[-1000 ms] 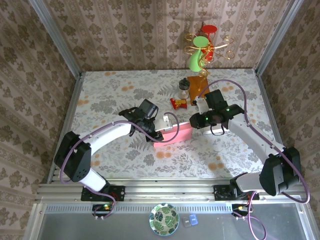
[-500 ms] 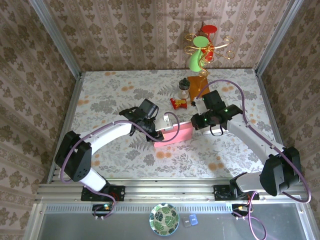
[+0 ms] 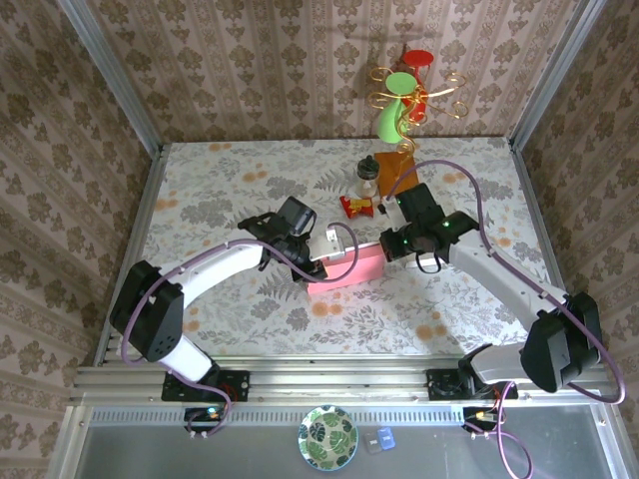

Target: Fold the paper box

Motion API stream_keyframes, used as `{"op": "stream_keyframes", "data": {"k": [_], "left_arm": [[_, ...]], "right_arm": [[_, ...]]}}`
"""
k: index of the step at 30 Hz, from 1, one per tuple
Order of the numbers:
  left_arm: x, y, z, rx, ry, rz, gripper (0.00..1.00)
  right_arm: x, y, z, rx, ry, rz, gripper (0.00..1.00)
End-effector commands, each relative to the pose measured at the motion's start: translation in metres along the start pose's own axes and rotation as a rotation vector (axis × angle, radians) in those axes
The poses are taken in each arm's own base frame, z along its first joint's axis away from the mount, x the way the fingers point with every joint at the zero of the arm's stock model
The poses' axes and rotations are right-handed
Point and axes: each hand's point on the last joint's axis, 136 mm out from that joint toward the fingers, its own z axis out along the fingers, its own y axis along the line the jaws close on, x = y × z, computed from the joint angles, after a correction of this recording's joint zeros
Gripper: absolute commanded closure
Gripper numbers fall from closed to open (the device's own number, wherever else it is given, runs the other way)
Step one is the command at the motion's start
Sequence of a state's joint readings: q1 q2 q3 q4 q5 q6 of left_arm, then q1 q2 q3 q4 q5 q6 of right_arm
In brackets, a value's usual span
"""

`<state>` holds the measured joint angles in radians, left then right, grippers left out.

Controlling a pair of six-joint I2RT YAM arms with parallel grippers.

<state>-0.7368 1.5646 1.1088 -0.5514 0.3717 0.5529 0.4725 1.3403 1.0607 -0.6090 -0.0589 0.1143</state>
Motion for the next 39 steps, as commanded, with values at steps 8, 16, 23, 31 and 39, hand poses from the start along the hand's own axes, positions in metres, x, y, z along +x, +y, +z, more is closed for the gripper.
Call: {"op": "stream_keyframes", "data": {"k": [8, 16, 23, 31, 39], "left_arm": [[-0.003, 0.010, -0.002, 0.000, 0.007, -0.035, 0.70], [-0.005, 0.013, -0.003, -0.016, 0.004, -0.041, 0.70], [-0.010, 0.018, -0.012, -0.075, -0.028, -0.064, 0.59], [-0.012, 0.018, -0.035, -0.166, -0.100, -0.140, 0.47], [-0.014, 0.024, -0.078, -0.259, -0.202, -0.373, 0.50]], "right_arm": [[0.020, -0.005, 0.004, 0.087, 0.002, 0.041, 1.00], [0.030, -0.002, 0.007, 0.134, -0.023, 0.062, 1.00], [0.026, -0.007, 0.002, 0.184, -0.096, 0.090, 1.00], [0.022, -0.003, 0.001, 0.191, -0.116, 0.119, 1.00], [0.017, -0.002, -0.001, 0.207, -0.115, 0.131, 1.00]]}}
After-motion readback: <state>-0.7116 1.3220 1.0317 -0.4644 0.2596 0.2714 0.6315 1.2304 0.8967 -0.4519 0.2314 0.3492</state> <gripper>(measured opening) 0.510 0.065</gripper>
